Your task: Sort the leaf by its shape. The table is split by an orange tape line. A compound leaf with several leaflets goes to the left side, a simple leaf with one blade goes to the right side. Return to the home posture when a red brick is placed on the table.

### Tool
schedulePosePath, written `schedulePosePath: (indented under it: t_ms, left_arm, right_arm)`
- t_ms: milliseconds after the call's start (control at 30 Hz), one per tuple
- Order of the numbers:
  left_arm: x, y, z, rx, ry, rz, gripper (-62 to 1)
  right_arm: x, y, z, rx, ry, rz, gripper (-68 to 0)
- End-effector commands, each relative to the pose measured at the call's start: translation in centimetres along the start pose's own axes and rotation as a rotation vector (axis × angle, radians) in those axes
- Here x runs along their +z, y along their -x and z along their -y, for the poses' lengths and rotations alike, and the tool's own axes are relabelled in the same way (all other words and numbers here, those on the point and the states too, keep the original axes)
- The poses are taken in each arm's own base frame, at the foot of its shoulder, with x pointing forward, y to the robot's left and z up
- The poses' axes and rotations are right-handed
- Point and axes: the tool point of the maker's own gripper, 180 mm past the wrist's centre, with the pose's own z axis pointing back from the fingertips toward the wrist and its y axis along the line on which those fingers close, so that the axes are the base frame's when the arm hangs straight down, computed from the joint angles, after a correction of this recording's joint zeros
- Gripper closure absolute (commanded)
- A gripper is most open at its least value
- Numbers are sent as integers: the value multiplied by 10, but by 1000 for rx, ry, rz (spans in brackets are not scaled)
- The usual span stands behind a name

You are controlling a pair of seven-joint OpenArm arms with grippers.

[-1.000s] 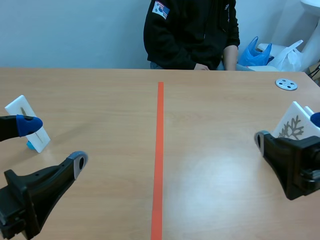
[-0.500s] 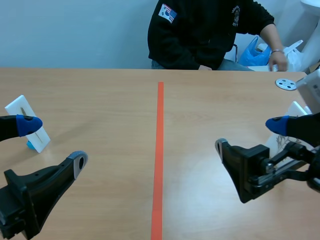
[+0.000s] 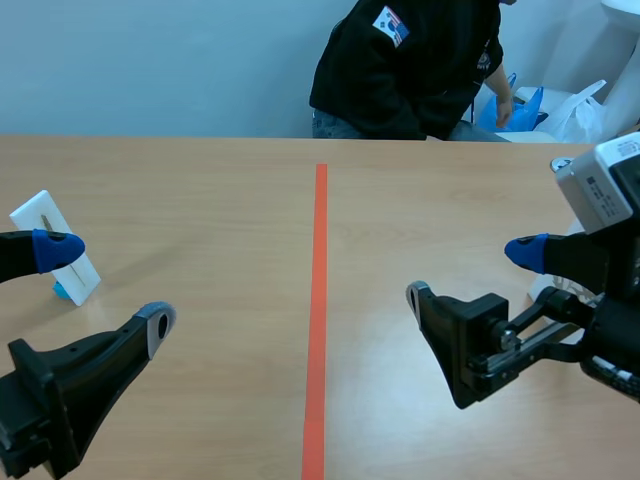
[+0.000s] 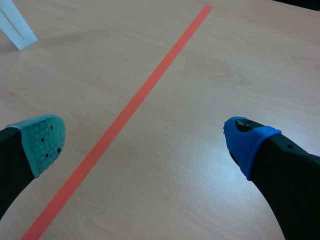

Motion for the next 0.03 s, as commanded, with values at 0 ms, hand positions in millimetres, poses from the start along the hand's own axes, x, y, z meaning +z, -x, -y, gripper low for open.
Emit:
schedulePosePath:
  t_ms: [0]
  left_arm:
    - [-1,-7,1,4,0,29,-623]
  right_arm:
    - [2,-11,2,19,1,34,-679]
